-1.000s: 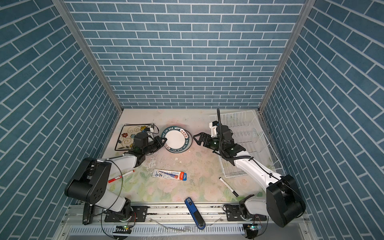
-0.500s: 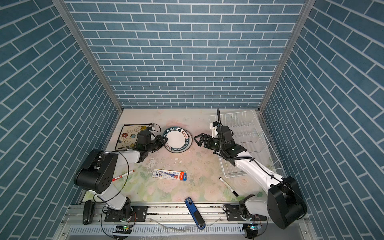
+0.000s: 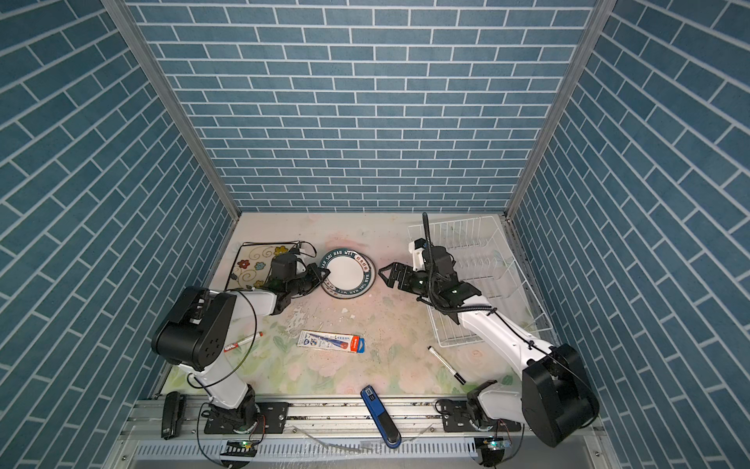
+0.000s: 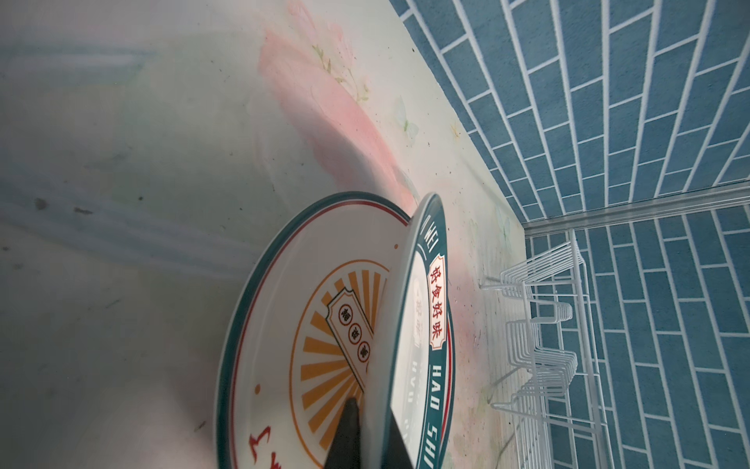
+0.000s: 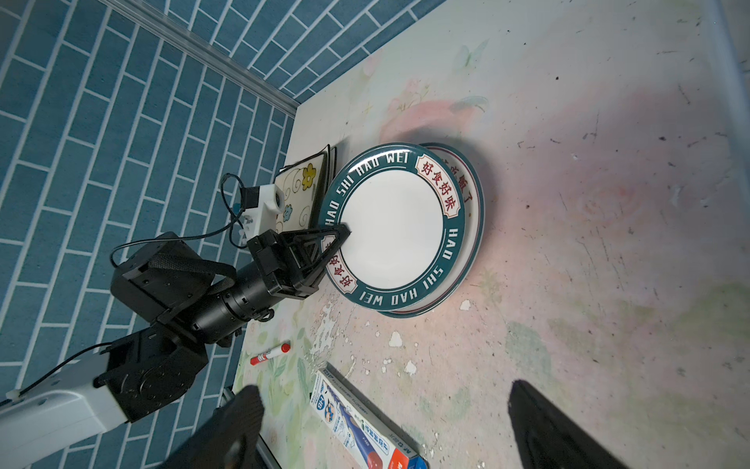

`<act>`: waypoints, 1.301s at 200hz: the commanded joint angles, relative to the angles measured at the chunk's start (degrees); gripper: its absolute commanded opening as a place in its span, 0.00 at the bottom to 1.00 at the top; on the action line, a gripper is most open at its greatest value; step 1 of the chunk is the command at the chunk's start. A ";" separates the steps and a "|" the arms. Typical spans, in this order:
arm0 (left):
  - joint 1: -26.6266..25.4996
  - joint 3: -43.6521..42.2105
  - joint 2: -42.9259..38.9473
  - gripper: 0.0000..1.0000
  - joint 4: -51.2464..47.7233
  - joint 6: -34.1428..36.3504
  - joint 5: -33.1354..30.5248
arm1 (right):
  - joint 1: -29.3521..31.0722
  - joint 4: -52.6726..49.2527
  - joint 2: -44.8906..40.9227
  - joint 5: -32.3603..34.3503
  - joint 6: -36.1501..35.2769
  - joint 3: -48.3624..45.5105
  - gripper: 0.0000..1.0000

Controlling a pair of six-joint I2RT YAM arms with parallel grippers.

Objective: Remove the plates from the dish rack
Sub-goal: 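Lower the green-rimmed plate flat onto the sunburst plate with the left gripper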

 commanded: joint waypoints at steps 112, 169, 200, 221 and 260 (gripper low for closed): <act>0.33 1.75 2.88 0.00 4.41 -1.40 1.69 | -0.17 -3.43 0.38 -1.69 -2.94 4.11 0.94; 0.33 0.95 2.10 0.09 2.87 -1.33 0.06 | -0.20 -3.81 0.20 -1.68 -3.24 4.84 0.94; 0.33 0.78 1.97 0.13 2.59 -1.29 0.05 | -0.20 -4.80 -0.19 -1.78 -3.65 4.97 0.94; 0.33 0.94 1.63 0.18 1.44 -0.96 0.02 | -0.13 -4.72 -0.57 -1.53 -3.67 4.42 0.94; 0.33 1.04 0.02 0.29 -1.72 0.58 -1.75 | -0.22 -4.78 -0.76 -1.64 -3.74 4.42 0.94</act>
